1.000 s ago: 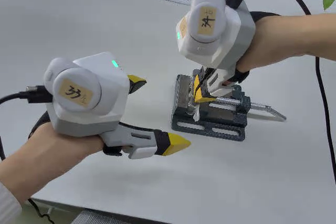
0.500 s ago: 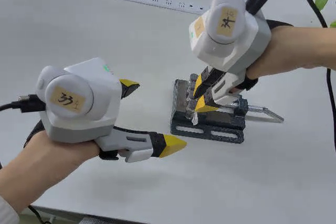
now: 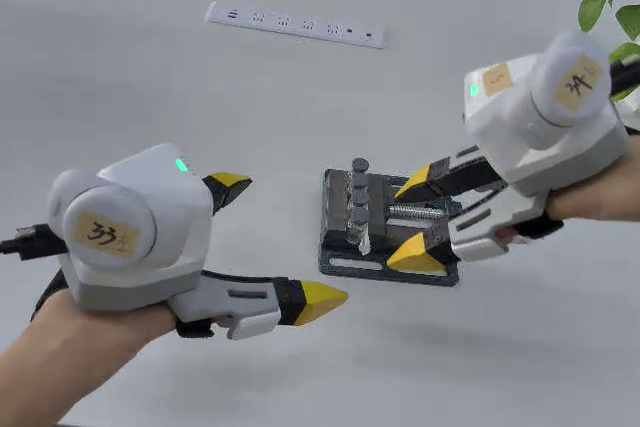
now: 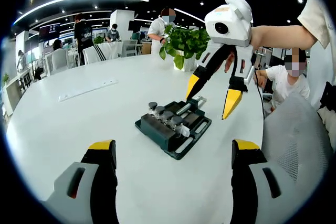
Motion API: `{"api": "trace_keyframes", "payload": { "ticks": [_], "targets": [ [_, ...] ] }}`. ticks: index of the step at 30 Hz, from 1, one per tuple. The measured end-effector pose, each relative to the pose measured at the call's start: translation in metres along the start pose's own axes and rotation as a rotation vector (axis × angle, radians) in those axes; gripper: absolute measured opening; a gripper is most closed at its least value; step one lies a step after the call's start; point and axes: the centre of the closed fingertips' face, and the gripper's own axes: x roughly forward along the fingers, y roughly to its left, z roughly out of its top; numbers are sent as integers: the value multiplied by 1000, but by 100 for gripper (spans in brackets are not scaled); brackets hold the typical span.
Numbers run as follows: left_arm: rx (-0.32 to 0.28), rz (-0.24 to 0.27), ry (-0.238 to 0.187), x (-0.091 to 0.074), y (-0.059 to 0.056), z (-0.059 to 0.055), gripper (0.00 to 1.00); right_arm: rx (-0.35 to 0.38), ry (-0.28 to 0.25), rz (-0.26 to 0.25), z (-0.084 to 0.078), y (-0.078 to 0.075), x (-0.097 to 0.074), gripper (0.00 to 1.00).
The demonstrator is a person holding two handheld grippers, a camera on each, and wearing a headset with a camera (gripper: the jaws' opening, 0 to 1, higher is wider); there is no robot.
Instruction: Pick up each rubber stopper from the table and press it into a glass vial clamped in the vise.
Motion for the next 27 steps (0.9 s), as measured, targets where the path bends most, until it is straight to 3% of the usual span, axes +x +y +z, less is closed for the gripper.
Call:
{"api": "trace_keyframes", "payload": {
  "ticks": [4,8,12,19,27],
  "targets": [
    [9,0,4,-1,0,-1,91,118,-120,-10,-4,8,-8,58],
    [12,0,3,-2,0,-1,92,151,-160,-60,-17,7,-17,66],
    [26,1,9,-3,-2,0,95,250,-242,-109,-24,6,-26,79],
    [45,-9,36,-4,-6,-7,99,296,-236,-190,-59,7,-35,92],
    [39,4,45,-7,-6,-10,99,366,-259,-270,-87,7,-47,99]
  ]
}}
